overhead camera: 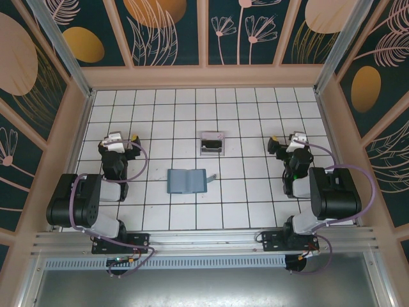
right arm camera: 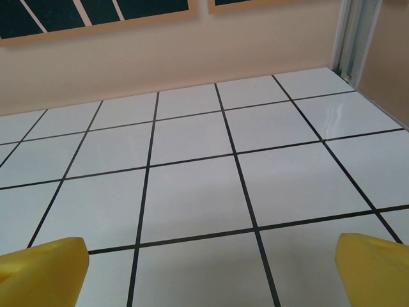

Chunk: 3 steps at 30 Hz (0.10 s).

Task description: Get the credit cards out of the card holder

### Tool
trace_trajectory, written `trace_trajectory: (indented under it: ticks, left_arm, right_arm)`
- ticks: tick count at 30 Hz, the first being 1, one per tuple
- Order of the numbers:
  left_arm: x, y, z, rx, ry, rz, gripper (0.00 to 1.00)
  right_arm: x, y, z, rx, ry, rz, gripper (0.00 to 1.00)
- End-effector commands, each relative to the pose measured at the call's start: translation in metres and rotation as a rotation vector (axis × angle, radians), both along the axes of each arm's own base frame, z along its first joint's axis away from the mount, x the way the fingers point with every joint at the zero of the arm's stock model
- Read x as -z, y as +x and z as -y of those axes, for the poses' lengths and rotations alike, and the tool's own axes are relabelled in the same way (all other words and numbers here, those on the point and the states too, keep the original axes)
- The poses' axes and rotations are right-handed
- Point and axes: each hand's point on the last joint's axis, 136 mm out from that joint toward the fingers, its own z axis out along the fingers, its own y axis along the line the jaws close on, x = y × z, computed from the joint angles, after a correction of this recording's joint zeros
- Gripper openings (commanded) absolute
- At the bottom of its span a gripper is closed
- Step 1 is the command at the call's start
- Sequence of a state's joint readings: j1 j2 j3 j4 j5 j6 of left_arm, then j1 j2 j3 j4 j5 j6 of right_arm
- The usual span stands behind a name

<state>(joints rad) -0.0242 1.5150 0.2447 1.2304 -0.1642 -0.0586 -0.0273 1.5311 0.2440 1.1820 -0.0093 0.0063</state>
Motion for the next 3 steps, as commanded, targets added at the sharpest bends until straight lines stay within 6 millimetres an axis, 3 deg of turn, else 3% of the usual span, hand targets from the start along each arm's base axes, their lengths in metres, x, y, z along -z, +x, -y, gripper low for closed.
trace_trajectory:
  ticks: [1,3]
  left_arm:
    - [-0.0054,-0.0012,-0.0014,0.001,-0.016,0.031,0.99]
    - [-0.0054,-0.0012,-0.0016,0.0,-0.017,0.031,0.99]
  right_arm:
    - [-0.0082,0.001,0.0002,-0.005,0.008,0.041,0.99]
    - [-0.0087,0.0,0.0001,-0.005,0.005,0.044,0.99]
